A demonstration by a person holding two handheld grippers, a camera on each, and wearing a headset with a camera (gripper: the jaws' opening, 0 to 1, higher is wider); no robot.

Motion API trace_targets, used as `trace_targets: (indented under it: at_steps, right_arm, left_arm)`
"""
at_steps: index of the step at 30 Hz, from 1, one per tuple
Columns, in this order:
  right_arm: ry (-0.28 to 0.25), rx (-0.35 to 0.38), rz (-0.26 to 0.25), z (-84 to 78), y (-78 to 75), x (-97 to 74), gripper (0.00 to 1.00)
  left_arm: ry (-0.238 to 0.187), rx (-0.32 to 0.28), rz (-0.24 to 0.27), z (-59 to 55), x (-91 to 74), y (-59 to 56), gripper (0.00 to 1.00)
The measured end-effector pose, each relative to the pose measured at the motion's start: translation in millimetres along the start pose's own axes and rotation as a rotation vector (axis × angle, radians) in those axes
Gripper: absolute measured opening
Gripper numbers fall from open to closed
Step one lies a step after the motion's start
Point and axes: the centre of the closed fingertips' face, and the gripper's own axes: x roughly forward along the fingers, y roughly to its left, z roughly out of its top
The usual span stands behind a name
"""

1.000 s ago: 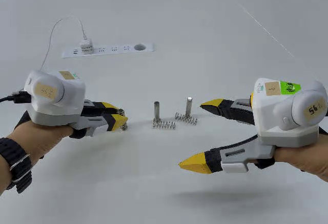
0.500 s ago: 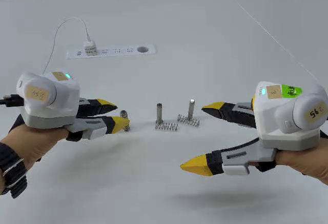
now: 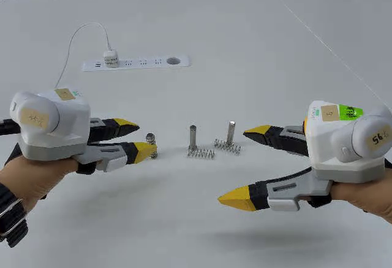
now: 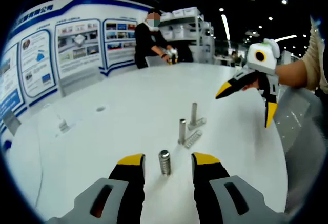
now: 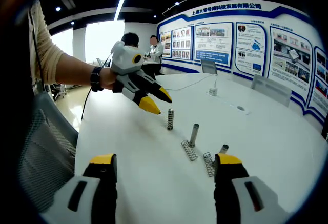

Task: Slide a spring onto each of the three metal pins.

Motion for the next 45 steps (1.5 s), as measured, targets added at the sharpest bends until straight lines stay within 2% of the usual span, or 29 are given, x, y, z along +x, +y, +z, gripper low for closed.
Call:
trace_targets:
  at_steps: [6, 19, 35, 45]
  right_arm:
    - [0.0, -0.001, -0.001, 0.0, -2.0, -0.2, 0.79]
    - [0.012, -0.016, 0.008, 0.7, -3.7, 2.0, 0.77]
    - [0.031, -0.032, 0.019, -0.6, -6.8, 3.3, 0.75]
    - [0.046, -0.046, 0.02, -0.7, -12.5, 8.6, 0.69]
  left_arm:
    - [-0.018, -0.024, 0.01, -0.5, -5.3, -4.0, 0.41]
    - [-0.062, -0.074, 0.009, -2.1, -16.7, -24.0, 0.51]
    - [-0.063, -0.126, 0.014, -20.0, -28.9, -43.7, 0.56]
    - [-0.071, -0.15, 0.014, -24.3, -36.3, -55.9, 0.57]
